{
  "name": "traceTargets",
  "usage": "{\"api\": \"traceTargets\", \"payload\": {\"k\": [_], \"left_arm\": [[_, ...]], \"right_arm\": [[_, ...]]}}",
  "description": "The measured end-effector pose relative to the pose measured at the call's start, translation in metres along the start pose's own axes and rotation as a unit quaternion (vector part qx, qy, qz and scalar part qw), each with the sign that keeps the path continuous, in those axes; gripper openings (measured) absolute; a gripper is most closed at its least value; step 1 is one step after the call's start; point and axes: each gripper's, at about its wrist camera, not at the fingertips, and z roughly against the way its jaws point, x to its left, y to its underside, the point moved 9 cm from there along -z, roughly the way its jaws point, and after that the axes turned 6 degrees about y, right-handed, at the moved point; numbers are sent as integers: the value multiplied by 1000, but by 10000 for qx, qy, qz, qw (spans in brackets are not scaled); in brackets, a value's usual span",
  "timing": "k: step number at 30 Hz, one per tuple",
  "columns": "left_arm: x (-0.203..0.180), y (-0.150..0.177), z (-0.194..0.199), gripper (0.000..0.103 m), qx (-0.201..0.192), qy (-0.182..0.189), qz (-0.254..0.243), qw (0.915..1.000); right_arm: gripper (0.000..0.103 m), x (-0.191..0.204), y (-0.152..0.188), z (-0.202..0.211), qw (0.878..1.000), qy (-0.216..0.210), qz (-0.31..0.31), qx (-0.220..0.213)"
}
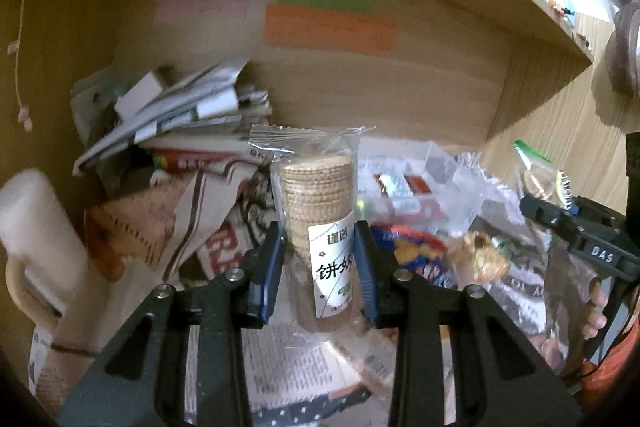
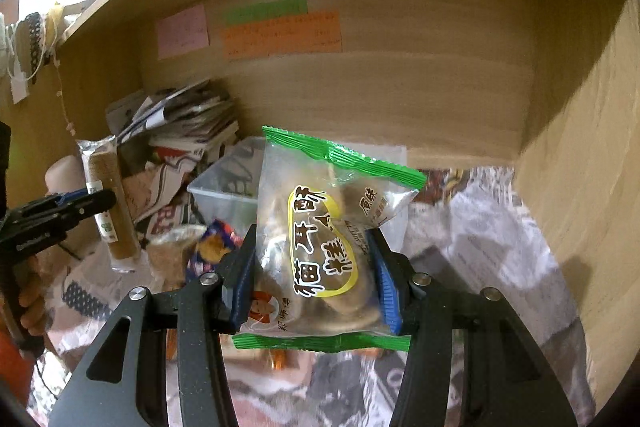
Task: Organize snacks
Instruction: 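Lower the cracker pack into the box with left tool while right releases biscuit bag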
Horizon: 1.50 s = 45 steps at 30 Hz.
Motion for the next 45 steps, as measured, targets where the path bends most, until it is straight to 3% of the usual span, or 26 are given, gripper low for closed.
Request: {"api": "traceTargets", "payload": {"k": [19, 33, 45], "left_arm": [[-16, -73, -57, 34, -149, 218, -288, 9992], [-3, -76, -109, 34, 156, 117, -344, 9992], [-1, -66, -142, 34, 503, 39, -381, 9980]], "right_arm": [[47, 16, -56, -58, 9998, -52, 214, -14], [47, 35, -63, -119, 9975, -61, 502, 493], [47, 41, -39, -160, 9910, -55, 564, 1210]]}}
